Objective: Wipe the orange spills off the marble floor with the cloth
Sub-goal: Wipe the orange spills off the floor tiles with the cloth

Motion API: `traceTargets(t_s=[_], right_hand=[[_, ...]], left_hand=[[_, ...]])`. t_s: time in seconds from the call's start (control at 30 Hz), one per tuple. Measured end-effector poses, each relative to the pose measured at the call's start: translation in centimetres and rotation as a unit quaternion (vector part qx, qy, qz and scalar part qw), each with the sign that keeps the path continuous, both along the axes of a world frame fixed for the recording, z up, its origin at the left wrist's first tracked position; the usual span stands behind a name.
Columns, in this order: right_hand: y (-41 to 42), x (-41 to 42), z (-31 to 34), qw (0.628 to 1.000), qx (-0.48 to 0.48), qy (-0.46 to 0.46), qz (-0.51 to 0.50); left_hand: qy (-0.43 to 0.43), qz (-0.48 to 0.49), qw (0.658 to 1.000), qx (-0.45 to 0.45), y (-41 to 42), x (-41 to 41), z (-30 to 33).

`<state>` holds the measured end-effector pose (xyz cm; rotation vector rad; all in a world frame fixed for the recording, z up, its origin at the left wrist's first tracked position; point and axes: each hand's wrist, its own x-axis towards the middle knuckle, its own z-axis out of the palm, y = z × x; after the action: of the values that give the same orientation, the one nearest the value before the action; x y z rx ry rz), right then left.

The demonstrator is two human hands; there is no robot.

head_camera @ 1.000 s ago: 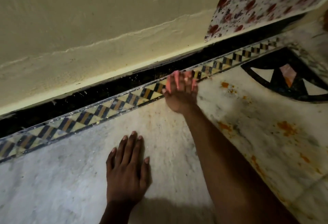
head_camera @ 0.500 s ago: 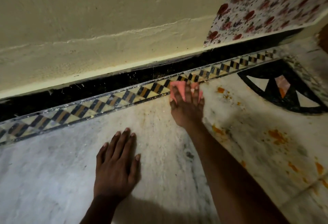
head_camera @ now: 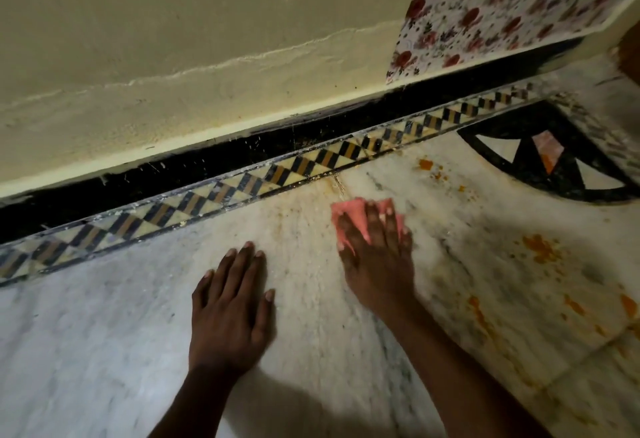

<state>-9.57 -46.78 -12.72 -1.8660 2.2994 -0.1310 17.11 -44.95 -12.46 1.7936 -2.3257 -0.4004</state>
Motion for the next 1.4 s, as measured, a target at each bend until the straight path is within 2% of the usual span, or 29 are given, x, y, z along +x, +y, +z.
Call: traceTargets(t_s=[0.03,0.1,0.17,0.23,0.3,0.37,0.47,0.5,0.57,0.67,0.73,0.8,0.9,0.93,1.0,1.1,1.17,1.23,1.3,1.4], right_hand=[[2.9,-0.5,0.1,1.000,0.011,-0.008,0.004],[6.2,-2.7,0.2,0.997,0.036,-0.008,-0.068],[5.0,-4.7,0.2,0.981,0.032,-0.004,-0.192],[1.1,-4.9,0.2,0.967,0.035,-0.005,-0.251],[-2.2,-3.4,0.4,0.975,0.060,-0.035,-0.211],[-2.0,-1.8,0.4,0.992,0.049,-0.032,-0.107],[5.9,-0.6,0.2,1.000,0.022,-0.007,-0.010],[8.6,-1.3,0.3,1.000,0.022,-0.005,-0.014],[10.6,-4.0,0.4,0.995,0.025,-0.013,-0.096],[6.2,-7.0,0.5,0.979,0.021,-0.006,-0.203],[2.5,-6.1,0.8,0.981,0.061,-0.018,-0.183],[2.1,-3.8,0.6,0.993,0.063,-0.006,-0.097],[9.5,-2.0,0.3,1.000,0.026,0.013,0.000],[12.3,-2.5,0.3,1.000,0.016,0.014,-0.001],[14.6,-5.0,0.1,0.997,0.005,0.011,-0.072],[10.0,-8.0,-0.6,0.978,-0.008,-0.001,-0.208],[6.1,-6.4,-0.5,0.981,0.002,-0.010,-0.193],[6.3,-4.2,-0.4,0.993,-0.005,0.004,-0.121],[10.5,-2.6,-0.1,0.999,-0.009,0.009,-0.050],[16.2,-4.2,0.1,0.996,0.000,0.022,-0.083]], left_hand=[[-0.001,-0.001,1.000,-0.002,0.0,0.0,0.0],[0.001,-0.001,1.000,-0.009,-0.1,0.0,0.0],[-0.001,-0.002,1.000,-0.012,-0.1,0.0,-0.2],[-0.003,-0.007,1.000,-0.011,0.0,0.1,-0.4],[-0.003,-0.008,1.000,-0.010,0.0,0.1,-0.4],[-0.002,-0.005,1.000,-0.010,0.1,0.0,-0.3],[-0.001,-0.008,1.000,-0.012,0.2,0.1,-0.2],[0.003,-0.009,1.000,-0.016,0.2,0.1,-0.2],[0.009,-0.012,1.000,-0.019,0.1,0.2,-0.4],[0.009,-0.014,1.000,-0.025,0.1,0.3,-0.7],[0.005,-0.023,0.999,-0.028,0.2,0.3,-0.7],[0.001,-0.032,0.999,-0.026,0.1,0.4,-0.9],[-0.008,-0.046,0.999,-0.019,0.4,0.3,-0.7],[-0.010,-0.053,0.998,-0.020,0.6,0.3,-0.6],[-0.001,-0.087,0.996,-0.034,1.3,0.5,-0.4],[0.047,-0.141,0.987,-0.064,4.9,-1.6,-0.8],[0.073,-0.129,0.988,-0.050,8.1,-4.2,-1.0],[0.070,-0.101,0.992,-0.041,10.3,-6.6,-1.1],[0.052,-0.072,0.996,-0.029,10.6,-7.3,-0.6],[0.023,-0.082,0.996,-0.026,10.2,-7.4,-0.2]])
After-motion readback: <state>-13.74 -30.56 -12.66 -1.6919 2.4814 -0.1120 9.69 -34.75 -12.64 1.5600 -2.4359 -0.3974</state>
